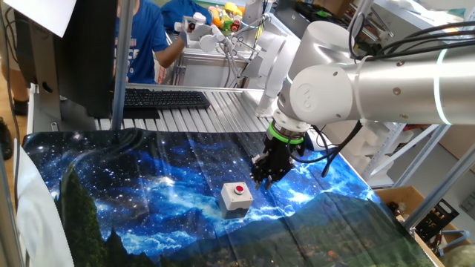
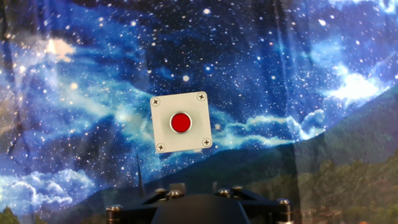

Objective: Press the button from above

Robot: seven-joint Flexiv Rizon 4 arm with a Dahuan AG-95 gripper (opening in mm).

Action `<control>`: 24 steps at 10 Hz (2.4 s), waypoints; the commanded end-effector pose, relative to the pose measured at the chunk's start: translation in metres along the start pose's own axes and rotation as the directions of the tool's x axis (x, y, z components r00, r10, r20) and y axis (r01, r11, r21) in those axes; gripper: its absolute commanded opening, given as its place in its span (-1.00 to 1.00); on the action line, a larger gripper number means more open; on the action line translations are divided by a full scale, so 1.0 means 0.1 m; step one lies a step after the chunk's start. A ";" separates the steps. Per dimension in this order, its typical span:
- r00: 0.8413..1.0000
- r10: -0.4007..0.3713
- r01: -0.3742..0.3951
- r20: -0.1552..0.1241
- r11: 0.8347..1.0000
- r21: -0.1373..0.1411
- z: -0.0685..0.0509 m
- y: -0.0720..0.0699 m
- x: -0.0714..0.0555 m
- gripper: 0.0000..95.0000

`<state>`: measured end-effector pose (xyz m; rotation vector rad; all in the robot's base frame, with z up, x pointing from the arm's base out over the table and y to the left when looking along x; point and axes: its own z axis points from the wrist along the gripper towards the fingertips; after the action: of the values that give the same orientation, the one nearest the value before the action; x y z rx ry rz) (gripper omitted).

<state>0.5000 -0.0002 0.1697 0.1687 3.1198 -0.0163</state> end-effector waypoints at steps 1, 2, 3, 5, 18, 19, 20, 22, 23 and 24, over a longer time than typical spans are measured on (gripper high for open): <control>1.000 0.000 0.000 -0.001 1.000 0.001 0.00 0.00 0.00 -1.00; 1.000 -0.001 0.001 -0.001 1.000 0.001 0.00 0.00 0.00 -1.00; 1.000 -0.001 0.001 -0.001 1.000 0.001 0.00 0.00 0.00 -1.00; 1.000 -0.003 0.003 -0.002 1.000 0.001 0.00 0.00 0.00 -1.00; 1.000 0.020 -0.020 -0.002 1.000 0.001 0.00 0.00 0.00 0.20; 1.000 0.023 -0.023 -0.002 1.000 0.001 0.00 0.00 0.00 0.20; 1.000 0.023 -0.023 -0.002 1.000 0.001 0.00 0.00 0.00 0.20; 1.000 0.024 -0.024 -0.001 1.000 0.000 0.00 0.00 0.00 0.20; 1.000 0.010 -0.010 -0.001 1.000 -0.003 0.00 0.00 0.00 0.20; 1.000 -0.005 0.005 0.000 1.000 -0.008 0.00 0.00 0.00 -0.60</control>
<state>0.5001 0.0006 0.1700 0.1621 3.1210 -0.0029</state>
